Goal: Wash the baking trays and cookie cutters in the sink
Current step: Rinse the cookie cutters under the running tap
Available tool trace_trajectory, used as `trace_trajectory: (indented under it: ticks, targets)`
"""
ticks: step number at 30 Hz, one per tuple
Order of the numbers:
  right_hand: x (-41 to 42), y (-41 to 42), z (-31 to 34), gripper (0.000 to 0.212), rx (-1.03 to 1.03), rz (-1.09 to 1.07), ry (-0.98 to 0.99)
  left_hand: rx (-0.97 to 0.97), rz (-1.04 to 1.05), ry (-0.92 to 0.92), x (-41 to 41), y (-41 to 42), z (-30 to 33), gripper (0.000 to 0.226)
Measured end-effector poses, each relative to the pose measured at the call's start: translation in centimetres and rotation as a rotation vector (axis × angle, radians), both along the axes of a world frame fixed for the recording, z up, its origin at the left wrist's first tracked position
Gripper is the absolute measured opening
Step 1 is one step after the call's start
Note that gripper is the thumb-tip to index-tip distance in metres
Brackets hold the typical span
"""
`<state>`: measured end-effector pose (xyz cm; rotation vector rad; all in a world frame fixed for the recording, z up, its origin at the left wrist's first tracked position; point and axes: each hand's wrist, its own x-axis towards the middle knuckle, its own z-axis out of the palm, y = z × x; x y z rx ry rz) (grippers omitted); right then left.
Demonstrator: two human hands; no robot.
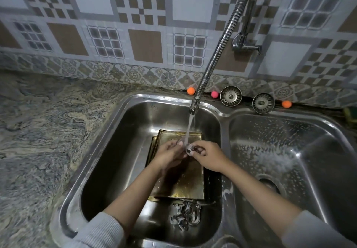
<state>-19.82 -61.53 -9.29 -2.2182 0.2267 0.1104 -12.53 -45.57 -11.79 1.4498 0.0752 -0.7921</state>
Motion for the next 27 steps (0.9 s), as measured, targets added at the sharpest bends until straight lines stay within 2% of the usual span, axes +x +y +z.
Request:
trace_trajectory:
  ticks: [4,11,16,20,27]
  targets:
    - [0.0,-0.2,0.3,0.028,0.099,-0.145,-0.080,-0.055,0.136,-0.028,0.0,-2.0,0.4,0.027]
    - [-0.1,-0.3,0.1,0.029,0.219,-0.284,-0.149,-0.118,0.285,-0.074,-1.2,-3.6,1.0,0.027]
    - [0.2,1.1,-0.5,0.031,0.233,-0.269,-0.109,0.068,0.406,-0.287,-1.5,-2.7,0.4,0.028]
    - [0.3,2.3,-0.4,0.030,0.206,-0.292,-0.109,0.109,0.451,-0.291,-2.0,-2.1,0.4,0.033]
    - [-1.7,1.0,0.5,0.032,0.188,-0.349,-0.138,0.020,0.409,-0.257,-3.7,-4.0,1.0,0.035]
